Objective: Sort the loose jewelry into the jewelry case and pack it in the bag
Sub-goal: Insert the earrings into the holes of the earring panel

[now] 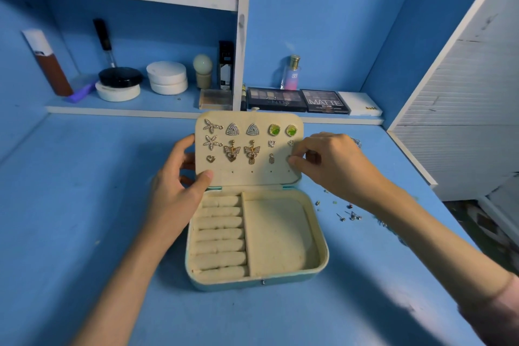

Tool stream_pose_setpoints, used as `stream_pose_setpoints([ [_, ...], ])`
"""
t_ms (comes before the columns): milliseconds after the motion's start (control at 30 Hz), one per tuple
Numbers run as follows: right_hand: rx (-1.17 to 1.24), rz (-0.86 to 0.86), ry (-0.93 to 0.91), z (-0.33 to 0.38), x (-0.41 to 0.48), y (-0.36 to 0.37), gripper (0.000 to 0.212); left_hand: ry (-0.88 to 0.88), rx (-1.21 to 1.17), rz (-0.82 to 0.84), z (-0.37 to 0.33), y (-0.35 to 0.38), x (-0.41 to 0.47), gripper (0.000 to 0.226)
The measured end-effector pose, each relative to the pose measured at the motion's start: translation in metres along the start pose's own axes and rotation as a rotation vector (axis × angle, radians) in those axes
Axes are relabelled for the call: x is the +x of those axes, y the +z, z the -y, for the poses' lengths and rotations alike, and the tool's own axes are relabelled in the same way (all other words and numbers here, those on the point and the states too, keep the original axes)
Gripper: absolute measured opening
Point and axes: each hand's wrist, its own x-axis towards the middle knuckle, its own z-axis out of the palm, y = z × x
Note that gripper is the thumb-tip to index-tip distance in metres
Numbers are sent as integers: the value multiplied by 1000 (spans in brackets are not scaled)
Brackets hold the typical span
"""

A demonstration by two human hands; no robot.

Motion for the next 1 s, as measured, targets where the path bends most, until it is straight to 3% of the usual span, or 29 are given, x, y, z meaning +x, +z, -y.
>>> stream_pose_setpoints([
  [300,-73,-56,-25,5,3,2,15,-13,6,-3,0,1,0,52],
  [633,75,-46,18,-17,0,-8,6,-36,6,-1,5,2,2,56],
  [1000,-171,299,46,-54,-21,-14,2,-51,8,5,4,1,2,49],
])
